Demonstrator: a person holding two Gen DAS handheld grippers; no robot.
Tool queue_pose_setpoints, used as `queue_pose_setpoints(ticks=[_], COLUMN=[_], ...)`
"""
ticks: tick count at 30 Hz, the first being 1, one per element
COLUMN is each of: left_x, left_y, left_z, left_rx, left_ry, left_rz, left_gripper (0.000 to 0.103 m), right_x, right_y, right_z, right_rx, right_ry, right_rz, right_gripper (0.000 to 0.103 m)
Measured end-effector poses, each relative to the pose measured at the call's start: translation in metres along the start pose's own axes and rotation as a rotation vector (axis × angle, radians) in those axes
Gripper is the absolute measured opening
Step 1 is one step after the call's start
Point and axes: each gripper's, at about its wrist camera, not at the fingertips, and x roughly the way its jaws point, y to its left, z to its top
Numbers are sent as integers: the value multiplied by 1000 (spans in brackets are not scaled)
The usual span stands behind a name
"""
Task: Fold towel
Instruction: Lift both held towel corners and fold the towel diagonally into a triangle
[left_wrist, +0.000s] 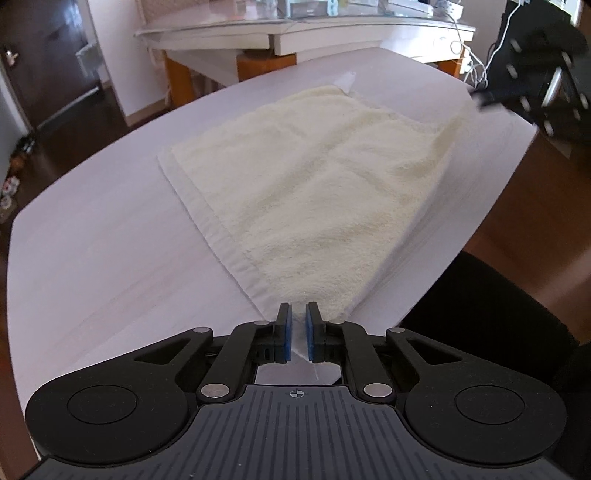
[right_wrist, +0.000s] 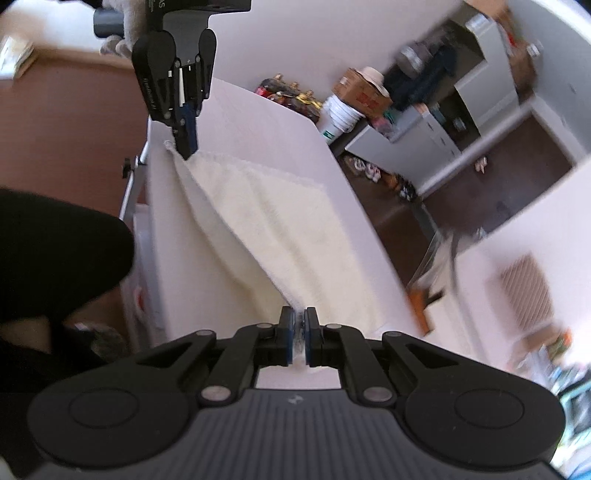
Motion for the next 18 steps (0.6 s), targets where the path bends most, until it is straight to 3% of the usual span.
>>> queue_pose_setpoints(ticks=[8,18], left_x=[-3,-6], left_y=[7,17], left_z=[-12,-27], left_rx=[-76,-193], left_ry=[-58,-128], left_rz=[-10,-46], left_gripper=[10,10], right_x=[37,127], right_y=[-37,-63], right_z=[37,96], right_rx=[-215,-407], right_ry=[4,-15], right_rz=[26,74], right_gripper=[6,6])
